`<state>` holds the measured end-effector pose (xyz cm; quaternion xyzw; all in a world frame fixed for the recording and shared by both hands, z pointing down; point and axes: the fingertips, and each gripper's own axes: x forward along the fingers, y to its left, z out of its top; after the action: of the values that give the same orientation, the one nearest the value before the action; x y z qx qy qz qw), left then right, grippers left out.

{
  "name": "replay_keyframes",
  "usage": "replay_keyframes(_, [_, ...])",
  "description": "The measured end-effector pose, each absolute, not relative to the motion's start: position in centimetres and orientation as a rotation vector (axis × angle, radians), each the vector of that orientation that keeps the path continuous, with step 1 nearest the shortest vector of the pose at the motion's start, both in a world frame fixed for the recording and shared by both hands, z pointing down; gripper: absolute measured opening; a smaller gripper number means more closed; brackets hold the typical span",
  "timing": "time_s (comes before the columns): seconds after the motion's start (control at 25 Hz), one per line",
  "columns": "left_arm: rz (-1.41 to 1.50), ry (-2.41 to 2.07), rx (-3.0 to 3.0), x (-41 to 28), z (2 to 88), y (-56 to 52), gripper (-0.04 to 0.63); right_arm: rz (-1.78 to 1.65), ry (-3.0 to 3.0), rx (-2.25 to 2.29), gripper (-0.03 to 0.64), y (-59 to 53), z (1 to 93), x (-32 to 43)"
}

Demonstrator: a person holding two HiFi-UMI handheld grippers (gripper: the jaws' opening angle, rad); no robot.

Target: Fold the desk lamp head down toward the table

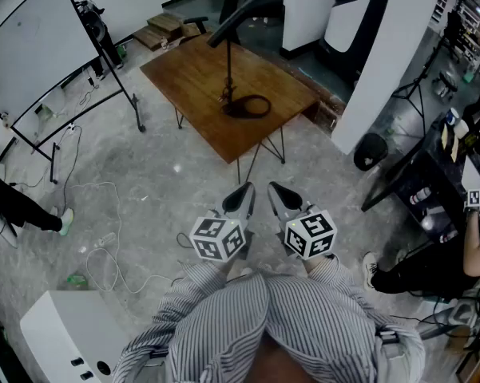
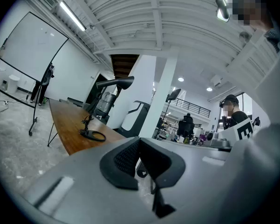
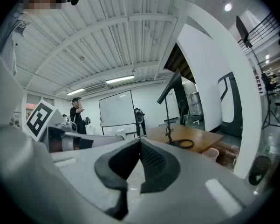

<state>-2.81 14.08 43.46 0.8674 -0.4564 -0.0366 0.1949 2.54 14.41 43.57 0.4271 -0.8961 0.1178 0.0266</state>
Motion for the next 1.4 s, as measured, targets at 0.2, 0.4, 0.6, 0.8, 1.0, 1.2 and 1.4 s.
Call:
replay_keyframes(0.2, [-0.118, -1.303, 2.41, -3.1, 43.5, 13.3, -0.003, 0.35, -2.762, 1.304, 0.002, 13.9, 43.5, 2.8])
replay_keyframes(0.4, [-0.118, -1.305, 2.397, -2.9, 44.0, 13.2, -0.003, 0.375, -2.748, 1.311, 0.002, 13.8, 44.1, 3.2])
replay_keyframes(0.6, [-0.12, -1.306, 2.394, -2.7, 44.2, 12.9, -0.003, 0.382, -2.759, 1.281, 0.002, 13.6, 44.4, 2.7])
replay_keyframes(0.8, [-0.128, -1.331, 2.377, -2.9, 44.3, 12.0, -0.003, 0.43, -2.805, 1.266, 0.002, 12.8, 44.2, 3.1])
replay_keyframes(1.0, [-0.133, -1.356, 2.365, -2.3, 44.5, 9.9, -0.003, 0.423, -2.805, 1.25, 0.002, 10.7, 44.4, 4.3])
replay_keyframes(1.2, [-0.139, -1.388, 2.351, -1.5, 44.9, 8.1, -0.003, 0.414, -2.807, 1.228, 0.002, 8.6, 45.0, 5.7])
replay_keyframes(1.4, [-0.128, -1.443, 2.331, -2.0, 45.7, 6.2, -0.003, 0.437, -2.787, 1.213, 0.002, 6.7, 46.5, 6.2])
